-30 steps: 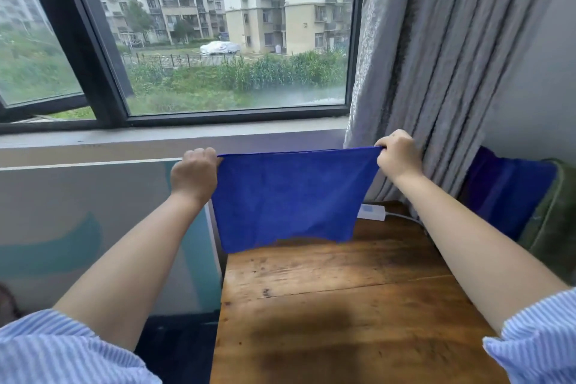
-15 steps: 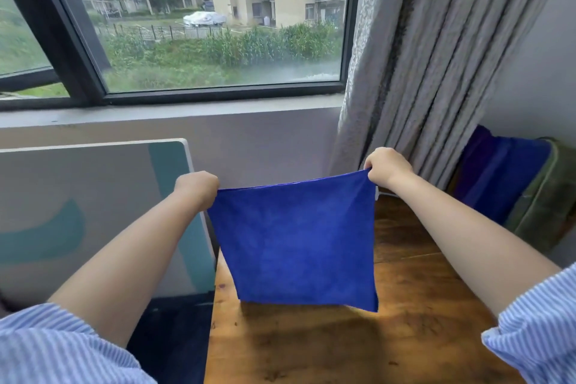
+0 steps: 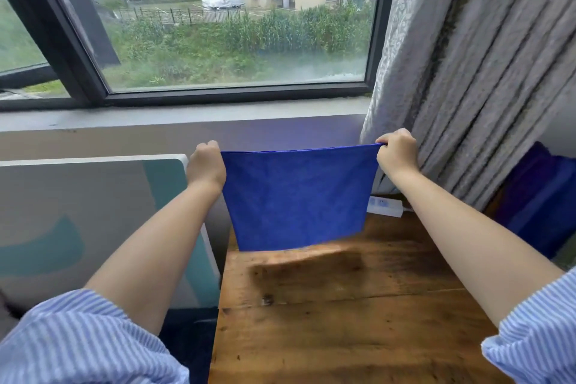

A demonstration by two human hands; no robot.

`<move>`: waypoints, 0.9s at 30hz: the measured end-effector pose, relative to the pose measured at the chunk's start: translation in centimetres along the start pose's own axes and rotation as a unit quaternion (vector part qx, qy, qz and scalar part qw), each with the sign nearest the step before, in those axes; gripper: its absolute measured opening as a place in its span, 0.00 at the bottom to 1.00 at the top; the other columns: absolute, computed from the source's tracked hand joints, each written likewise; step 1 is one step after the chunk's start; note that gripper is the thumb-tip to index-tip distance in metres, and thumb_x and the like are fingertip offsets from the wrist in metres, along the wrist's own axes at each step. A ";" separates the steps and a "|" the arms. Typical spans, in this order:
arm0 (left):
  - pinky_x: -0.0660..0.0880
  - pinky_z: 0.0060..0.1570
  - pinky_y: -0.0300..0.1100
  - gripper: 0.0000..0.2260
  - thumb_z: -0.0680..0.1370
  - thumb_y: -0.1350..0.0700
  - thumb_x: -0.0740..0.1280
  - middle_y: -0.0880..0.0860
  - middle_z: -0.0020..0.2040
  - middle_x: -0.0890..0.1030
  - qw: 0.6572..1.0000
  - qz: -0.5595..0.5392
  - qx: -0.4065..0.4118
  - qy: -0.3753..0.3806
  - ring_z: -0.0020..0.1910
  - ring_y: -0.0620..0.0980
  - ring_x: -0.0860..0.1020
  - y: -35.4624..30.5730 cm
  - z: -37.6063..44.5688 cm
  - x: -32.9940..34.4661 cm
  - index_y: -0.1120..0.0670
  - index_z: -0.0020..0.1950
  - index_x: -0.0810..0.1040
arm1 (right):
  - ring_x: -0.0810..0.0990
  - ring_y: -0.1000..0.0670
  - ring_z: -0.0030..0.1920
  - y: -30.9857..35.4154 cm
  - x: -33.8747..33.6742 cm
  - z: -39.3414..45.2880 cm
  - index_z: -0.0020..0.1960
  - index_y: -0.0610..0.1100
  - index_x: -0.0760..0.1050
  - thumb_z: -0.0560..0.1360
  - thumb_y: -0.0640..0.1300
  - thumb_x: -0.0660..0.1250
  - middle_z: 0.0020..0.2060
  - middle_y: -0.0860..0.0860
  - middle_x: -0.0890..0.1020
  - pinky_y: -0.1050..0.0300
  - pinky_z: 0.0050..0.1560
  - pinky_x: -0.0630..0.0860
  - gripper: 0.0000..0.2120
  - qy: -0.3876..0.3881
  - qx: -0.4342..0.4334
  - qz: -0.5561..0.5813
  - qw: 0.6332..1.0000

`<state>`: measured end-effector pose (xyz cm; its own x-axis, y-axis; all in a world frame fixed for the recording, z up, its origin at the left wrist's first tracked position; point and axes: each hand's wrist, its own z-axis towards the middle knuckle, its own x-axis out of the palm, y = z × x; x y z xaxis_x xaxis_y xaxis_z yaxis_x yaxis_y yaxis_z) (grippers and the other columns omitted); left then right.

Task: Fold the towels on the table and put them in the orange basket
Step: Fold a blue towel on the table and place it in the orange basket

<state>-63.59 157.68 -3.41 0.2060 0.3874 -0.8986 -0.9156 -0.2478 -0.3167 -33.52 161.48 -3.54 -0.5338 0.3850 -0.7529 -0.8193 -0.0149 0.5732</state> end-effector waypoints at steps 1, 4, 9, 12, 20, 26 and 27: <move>0.67 0.39 0.50 0.11 0.73 0.74 0.52 0.67 0.51 0.74 1.000 -0.013 -0.001 -0.013 0.45 0.65 0.73 0.1 0.4 0.1 0.65 0.48 0.70 | 0.73 0.38 0.55 0.0 0.1 0.2 0.55 0.33 0.78 0.73 0.28 0.55 0.56 0.35 0.74 0.59 0.50 0.67 0.16 -0.008 -0.011 0.010 1.000; 0.70 0.42 0.51 0.13 0.73 0.72 0.53 0.66 0.53 0.75 0.999 -0.011 0.005 -0.037 0.49 0.67 0.74 1.0 0.4 1.0 0.66 0.53 0.72 | 0.74 0.38 0.54 -1.2 0.6 -0.4 0.55 0.32 0.78 0.74 0.29 0.57 0.53 0.34 0.75 0.60 0.50 0.66 0.14 -0.018 -0.040 0.022 0.999; 0.72 0.46 0.50 0.13 0.76 0.66 0.56 0.62 0.55 0.76 0.993 0.081 0.069 0.061 0.54 0.62 0.74 4.4 -2.8 4.2 0.61 0.57 0.75 | 0.76 0.37 0.53 -6.3 3.1 -5.0 0.51 0.31 0.80 0.71 0.27 0.60 0.49 0.33 0.78 0.55 0.53 0.66 0.13 0.074 -0.078 -0.035 0.994; 0.72 0.48 0.47 0.14 0.77 0.63 0.57 0.58 0.57 0.75 0.960 0.144 0.135 0.197 0.57 0.58 0.74 6.5 -6.5 6.7 0.56 0.59 0.76 | 0.77 0.37 0.52 -9.8 4.7 -9.4 0.49 0.33 0.81 0.71 0.28 0.60 0.49 0.35 0.78 0.51 0.53 0.71 0.12 0.147 -0.082 -0.089 0.982; 0.71 0.53 0.44 0.11 0.78 0.60 0.59 0.57 0.56 0.76 0.788 0.248 0.263 0.499 0.59 0.55 0.73 9.8 -17.9 12.4 0.58 0.56 0.78 | 0.73 0.42 0.57 -17.3 7.0 -21.3 0.51 0.35 0.79 0.72 0.34 0.60 0.51 0.40 0.76 0.51 0.53 0.73 0.12 0.379 -0.102 -0.235 0.889; 0.73 0.51 0.43 0.13 0.77 0.63 0.58 0.54 0.63 0.71 0.711 0.314 0.319 0.543 0.56 0.52 0.71 10.6 -23.8 15.3 0.58 0.59 0.76 | 0.74 0.44 0.52 -18.8 7.7 -26.5 0.51 0.37 0.75 0.72 0.33 0.60 0.53 0.45 0.71 0.55 0.45 0.72 0.09 0.475 -0.147 -0.326 0.804; 0.74 0.53 0.44 0.13 0.77 0.63 0.59 0.54 0.64 0.71 0.706 0.313 0.323 0.548 0.59 0.53 0.71 10.9 -24.8 15.8 0.58 0.60 0.76 | 0.74 0.43 0.51 -19.2 7.9 -27.3 0.51 0.37 0.75 0.72 0.32 0.60 0.54 0.44 0.71 0.55 0.46 0.72 0.09 0.484 -0.150 -0.331 0.796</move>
<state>-61.74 139.03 -28.56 -0.4885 -0.6250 -0.6088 -0.8394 0.5272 0.1322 -27.73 139.63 -29.26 0.2432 -0.4890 -0.8377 -0.9240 -0.3796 -0.0466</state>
